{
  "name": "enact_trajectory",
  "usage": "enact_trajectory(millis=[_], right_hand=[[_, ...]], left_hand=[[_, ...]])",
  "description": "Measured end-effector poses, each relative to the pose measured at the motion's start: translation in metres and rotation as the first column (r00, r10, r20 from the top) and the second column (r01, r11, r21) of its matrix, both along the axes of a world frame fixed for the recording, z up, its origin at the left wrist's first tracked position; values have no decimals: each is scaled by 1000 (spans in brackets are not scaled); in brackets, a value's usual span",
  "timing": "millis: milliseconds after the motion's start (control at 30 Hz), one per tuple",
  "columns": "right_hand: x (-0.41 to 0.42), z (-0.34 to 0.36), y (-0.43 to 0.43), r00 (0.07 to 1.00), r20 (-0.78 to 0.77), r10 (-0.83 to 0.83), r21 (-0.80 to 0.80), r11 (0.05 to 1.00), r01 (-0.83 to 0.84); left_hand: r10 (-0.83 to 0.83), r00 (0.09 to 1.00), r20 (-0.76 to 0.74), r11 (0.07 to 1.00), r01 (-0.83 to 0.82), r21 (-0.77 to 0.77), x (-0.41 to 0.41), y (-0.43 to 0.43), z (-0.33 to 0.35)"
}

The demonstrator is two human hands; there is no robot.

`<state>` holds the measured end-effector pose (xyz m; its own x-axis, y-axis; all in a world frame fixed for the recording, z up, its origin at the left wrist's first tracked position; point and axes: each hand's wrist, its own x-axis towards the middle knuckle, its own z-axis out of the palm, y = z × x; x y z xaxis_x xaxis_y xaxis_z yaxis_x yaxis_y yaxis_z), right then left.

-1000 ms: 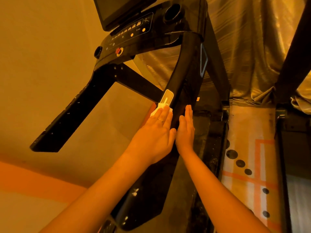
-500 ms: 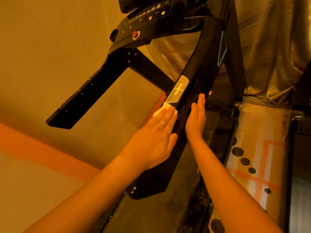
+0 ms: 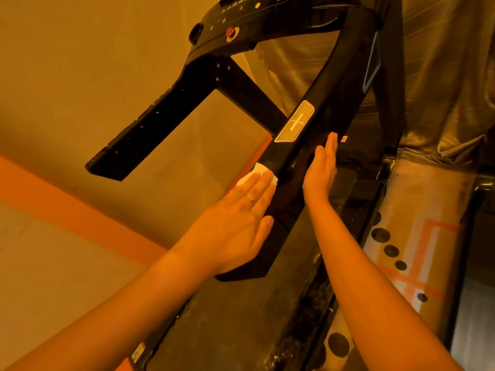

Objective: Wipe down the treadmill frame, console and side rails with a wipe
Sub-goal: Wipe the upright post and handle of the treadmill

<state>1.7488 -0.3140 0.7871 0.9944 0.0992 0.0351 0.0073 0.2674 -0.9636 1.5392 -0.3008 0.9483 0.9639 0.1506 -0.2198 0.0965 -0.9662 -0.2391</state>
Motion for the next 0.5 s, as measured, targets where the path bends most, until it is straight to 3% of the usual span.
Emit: enact_trajectory(millis=[133, 367, 500], right_hand=[[2, -1, 1, 1000, -7, -1, 2, 1000, 1], [2, 1, 0, 1000, -4, -12, -8, 1000, 12], [2, 0, -1, 1000, 2, -8, -9, 1000, 8]], left_hand=[[11, 1000, -10, 1000, -11, 17, -44, -5, -2], [-50, 998, 50, 998, 48, 30, -40, 0, -5], [-101, 985, 143, 995, 98, 27, -87, 3, -12]])
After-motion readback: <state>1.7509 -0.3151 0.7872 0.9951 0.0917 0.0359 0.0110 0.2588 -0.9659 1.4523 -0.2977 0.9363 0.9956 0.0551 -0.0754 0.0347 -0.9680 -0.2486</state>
